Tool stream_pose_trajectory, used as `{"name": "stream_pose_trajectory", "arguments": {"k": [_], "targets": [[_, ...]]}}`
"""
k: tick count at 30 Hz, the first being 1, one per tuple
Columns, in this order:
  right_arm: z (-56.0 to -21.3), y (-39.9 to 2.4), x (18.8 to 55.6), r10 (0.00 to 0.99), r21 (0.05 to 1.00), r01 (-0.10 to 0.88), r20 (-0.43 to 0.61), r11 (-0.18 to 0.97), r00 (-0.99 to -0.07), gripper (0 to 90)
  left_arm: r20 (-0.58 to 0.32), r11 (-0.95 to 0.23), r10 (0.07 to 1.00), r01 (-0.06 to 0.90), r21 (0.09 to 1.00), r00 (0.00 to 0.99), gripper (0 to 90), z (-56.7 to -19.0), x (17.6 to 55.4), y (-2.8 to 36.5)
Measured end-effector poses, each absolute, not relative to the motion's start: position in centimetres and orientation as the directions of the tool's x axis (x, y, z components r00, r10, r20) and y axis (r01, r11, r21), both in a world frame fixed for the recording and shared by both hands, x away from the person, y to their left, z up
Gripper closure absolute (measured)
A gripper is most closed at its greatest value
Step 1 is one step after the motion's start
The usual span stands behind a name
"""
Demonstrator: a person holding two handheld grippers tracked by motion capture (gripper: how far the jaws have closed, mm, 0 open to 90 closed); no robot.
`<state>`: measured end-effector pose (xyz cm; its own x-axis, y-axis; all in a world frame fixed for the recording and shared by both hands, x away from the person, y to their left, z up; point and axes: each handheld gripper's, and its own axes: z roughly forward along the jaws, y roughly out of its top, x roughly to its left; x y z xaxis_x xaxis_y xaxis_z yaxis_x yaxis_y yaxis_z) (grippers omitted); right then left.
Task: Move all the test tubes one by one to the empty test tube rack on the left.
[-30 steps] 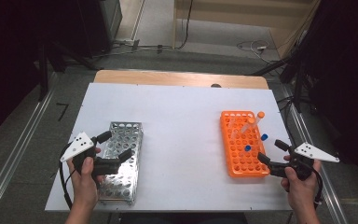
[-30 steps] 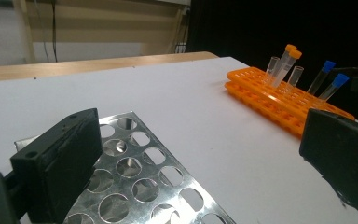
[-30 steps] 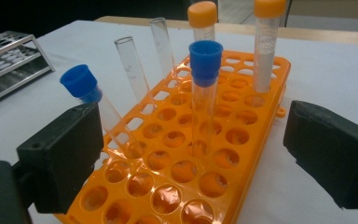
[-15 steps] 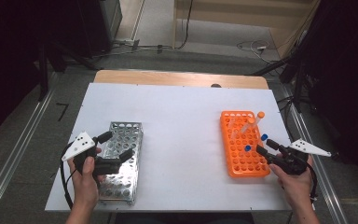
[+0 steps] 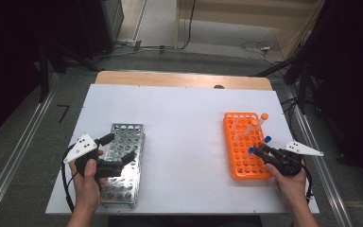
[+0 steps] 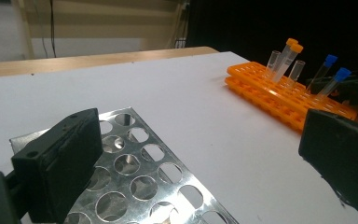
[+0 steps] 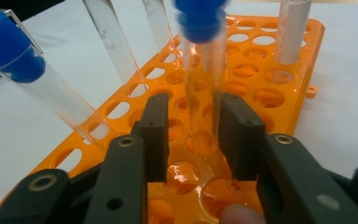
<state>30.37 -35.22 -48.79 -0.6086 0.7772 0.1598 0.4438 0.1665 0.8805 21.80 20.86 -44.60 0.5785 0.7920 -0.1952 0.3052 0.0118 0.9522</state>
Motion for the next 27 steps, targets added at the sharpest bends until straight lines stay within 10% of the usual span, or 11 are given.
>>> {"name": "stream_pose_trajectory", "arguments": {"k": [27], "targets": [[-45.7,-35.1,29.2,0.813,0.907,0.400,0.132,0.133,-0.568,75.3,-0.200,0.011,0.804,0.323,0.946,0.559,0.3,-44.5,22.0,20.9]]}}
